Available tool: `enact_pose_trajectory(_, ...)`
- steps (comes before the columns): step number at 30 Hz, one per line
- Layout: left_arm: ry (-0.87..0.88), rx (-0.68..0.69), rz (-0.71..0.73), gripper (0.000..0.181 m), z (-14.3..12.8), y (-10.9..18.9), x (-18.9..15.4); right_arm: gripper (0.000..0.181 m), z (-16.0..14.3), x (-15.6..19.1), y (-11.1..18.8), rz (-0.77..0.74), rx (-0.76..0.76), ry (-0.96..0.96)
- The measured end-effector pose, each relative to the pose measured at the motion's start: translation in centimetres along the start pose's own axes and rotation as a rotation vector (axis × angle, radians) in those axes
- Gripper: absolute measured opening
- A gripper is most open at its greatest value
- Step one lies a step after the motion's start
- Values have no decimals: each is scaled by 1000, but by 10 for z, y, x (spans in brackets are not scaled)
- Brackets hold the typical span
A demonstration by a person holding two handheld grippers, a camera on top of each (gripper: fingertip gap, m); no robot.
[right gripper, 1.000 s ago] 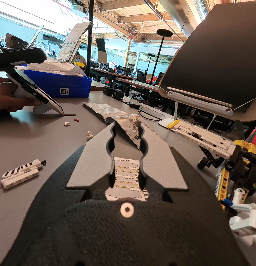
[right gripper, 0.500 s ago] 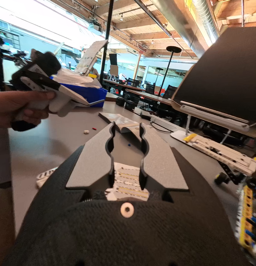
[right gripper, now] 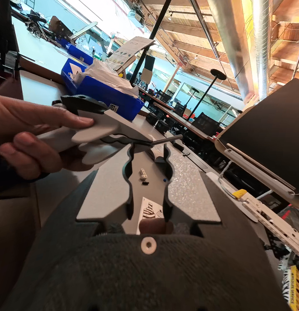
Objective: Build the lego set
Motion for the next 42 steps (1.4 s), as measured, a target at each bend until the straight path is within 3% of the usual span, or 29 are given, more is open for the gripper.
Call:
enact_pose_trajectory(9, -1, -4, 27, 2, 4, 5, 4, 33, 1, 3, 0, 7, -8, 66)
enact_pose_trajectory(19, -17, 29, 33, 1, 0, 2, 5, 37, -3, 6, -4, 104, -26, -28)
enact_pose_trajectory(33, -22, 61, 40, 1, 5, 5, 7, 18, -10, -9, 4, 123, -61, -119)
enact_pose_trajectory(42, 80, 261, 44, 1, 6, 5, 11, 17, -11, -1, 11, 227, -84, -19)
Point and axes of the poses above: each gripper's, where its closed fingertips meet, y back along the fingers, z out of its top, x = y × z across the jaws, the point moved 9 cm from there along y, back along the fingers, and after that the axes turned 8 degrees about y, right-handed, at the moved point
